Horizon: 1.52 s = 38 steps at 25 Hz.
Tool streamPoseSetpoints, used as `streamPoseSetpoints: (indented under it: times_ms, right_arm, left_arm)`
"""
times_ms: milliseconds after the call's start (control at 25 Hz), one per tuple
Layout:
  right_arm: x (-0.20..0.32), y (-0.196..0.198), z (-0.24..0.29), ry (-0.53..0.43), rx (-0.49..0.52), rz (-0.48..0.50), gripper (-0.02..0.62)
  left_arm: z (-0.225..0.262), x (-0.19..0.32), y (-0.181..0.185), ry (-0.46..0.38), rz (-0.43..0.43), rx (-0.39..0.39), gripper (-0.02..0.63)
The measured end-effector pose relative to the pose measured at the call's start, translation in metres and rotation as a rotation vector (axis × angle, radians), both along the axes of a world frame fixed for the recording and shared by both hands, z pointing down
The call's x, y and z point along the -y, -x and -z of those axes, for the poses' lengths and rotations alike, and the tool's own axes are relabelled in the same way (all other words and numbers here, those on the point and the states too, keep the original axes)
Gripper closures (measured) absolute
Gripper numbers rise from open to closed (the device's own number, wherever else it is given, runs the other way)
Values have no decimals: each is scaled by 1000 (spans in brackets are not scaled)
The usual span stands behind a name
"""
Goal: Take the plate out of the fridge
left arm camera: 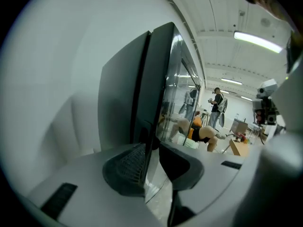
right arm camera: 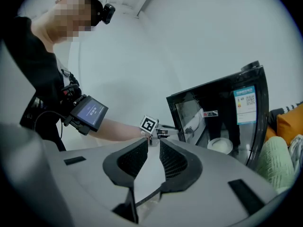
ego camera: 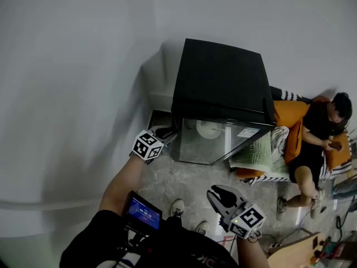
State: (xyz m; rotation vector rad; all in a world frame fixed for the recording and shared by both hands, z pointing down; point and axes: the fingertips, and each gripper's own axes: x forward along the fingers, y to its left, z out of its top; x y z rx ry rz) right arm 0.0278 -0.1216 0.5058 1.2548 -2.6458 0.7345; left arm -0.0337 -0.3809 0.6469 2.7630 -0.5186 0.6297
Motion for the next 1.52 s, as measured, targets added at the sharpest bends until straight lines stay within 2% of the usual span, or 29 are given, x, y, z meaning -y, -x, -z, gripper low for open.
streamPoseSetpoints:
  times_ms: [160, 520, 760, 960, 1120, 1240, 1520]
  right_arm:
    - [-7, -8, -8, 19, 35, -33, 529]
    - [-24, -3, -17, 43, 56, -23, 529]
    - [-35, -10, -20, 39, 89, -22, 529]
    - [-55, -14, -18, 31, 116, -16, 530]
    - [-78, -21, -14, 25, 136, -10, 529]
    - [-96, -30, -10, 21, 156, -17, 529]
    - [-139, -57, -16, 23, 224, -43, 529]
  left_arm:
    - [-4, -2, -5, -20, -105, 101, 526]
    - [-4, -2, -4, 14, -71, 114, 528]
    - [-4, -46, 5, 3, -140, 127, 538]
    - [-2, -87, 10, -27, -51, 111, 538]
    - [0, -118, 11, -55, 73, 107, 537]
    - [2, -140, 9, -46, 155, 100, 537]
    - [0, -191, 0, -44, 231, 130, 537]
